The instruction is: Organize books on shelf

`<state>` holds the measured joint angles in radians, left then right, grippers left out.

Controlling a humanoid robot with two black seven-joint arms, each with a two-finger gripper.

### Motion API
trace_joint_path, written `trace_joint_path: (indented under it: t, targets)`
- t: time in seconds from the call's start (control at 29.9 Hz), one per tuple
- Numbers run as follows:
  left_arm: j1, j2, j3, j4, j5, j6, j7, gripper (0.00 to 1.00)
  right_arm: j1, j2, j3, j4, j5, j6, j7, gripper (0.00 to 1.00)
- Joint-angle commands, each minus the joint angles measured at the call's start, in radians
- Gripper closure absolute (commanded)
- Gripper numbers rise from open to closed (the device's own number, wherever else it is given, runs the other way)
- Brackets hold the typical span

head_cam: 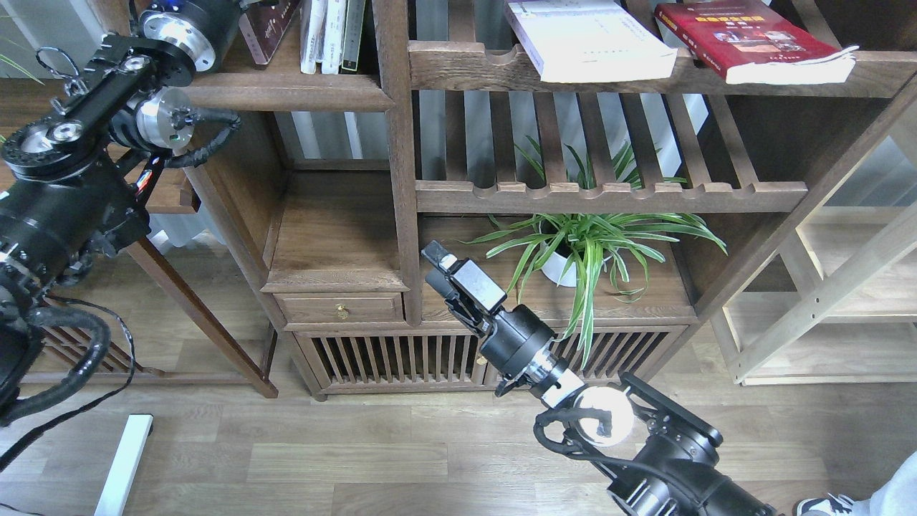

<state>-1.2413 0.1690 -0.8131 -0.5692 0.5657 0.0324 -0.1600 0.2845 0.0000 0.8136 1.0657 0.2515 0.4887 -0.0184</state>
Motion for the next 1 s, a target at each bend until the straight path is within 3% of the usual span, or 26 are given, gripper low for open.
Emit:
trace_joint_path:
  t: [0.0,0.07,0.3,0.5,0.64,0.97]
  targets:
    - [0.002,0.003,0.002,0.000,-0.012,-0.008,-0.001,0.92,-0.001,0.000,0.001,0.000,0.000,0.000,0.000,0.02]
    - [0.000,0.004,0.002,0.000,-0.024,-0.026,0.000,0.97,-0.001,0.000,0.003,0.000,0.000,0.000,0.000,0.02]
    - [0.002,0.003,0.006,0.003,-0.027,-0.028,0.005,0.97,-0.002,0.000,0.003,0.000,0.000,0.000,0.000,0.02]
    - [0.000,0.001,0.017,0.014,-0.027,-0.025,0.011,0.89,-0.002,0.000,0.003,0.000,0.000,0.000,0.000,0.02]
    - [0.000,0.004,0.023,0.015,-0.024,-0.016,0.014,0.73,-0.013,0.000,0.003,0.000,0.000,0.000,0.000,0.01]
    - [-0.015,0.004,0.038,0.017,-0.024,-0.014,0.013,0.68,-0.018,0.000,0.001,0.000,0.000,0.000,-0.001,0.02]
